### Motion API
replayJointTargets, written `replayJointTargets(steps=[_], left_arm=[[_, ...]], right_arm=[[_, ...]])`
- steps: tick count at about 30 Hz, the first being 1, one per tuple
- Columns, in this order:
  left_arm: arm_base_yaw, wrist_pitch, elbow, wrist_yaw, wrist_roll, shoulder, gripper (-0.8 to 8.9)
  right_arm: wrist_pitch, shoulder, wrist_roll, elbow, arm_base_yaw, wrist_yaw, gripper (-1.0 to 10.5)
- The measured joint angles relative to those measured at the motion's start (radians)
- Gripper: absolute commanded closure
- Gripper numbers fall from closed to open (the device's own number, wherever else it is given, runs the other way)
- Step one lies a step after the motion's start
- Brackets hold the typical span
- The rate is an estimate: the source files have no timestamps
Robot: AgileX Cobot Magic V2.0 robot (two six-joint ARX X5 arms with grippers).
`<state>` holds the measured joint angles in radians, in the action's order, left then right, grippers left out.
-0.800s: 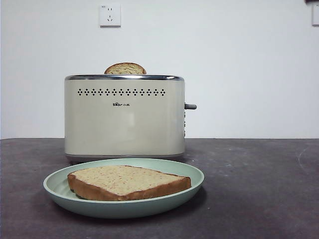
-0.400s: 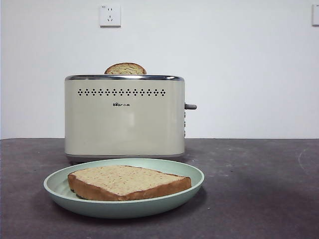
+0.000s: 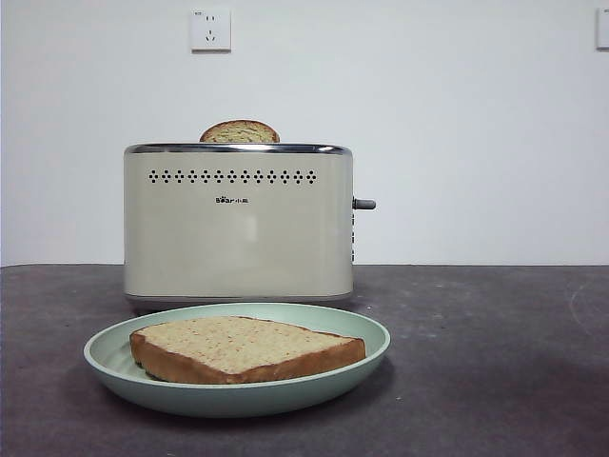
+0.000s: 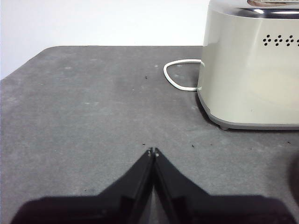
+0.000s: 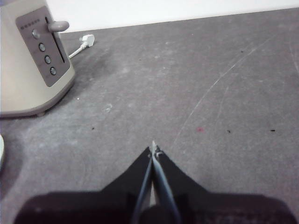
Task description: Take the bread from the toaster,put the bread on the plate,put the plate on the table
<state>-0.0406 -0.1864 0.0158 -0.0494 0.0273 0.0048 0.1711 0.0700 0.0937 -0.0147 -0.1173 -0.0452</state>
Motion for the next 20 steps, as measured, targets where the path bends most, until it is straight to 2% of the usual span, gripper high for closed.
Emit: replayJointTargets(steps=[6,14,20], left_arm=[[0.000,0.000,0.000,0.000,0.000,0.000,8.17],[0.000,0.000,0.000,0.000,0.000,0.000,8.17],[0.000,0.000,0.000,0.000,0.000,0.000,8.17]], right_arm=[[0.000,-0.066,-0.008,0.000,0.000,-0.004,9.5],[0.000,-0.066,-0.109,0.000,0.002,-0.003,9.5],[-0.001,-0.066,-0.128,0.000,0.009,-0.003,9.5]])
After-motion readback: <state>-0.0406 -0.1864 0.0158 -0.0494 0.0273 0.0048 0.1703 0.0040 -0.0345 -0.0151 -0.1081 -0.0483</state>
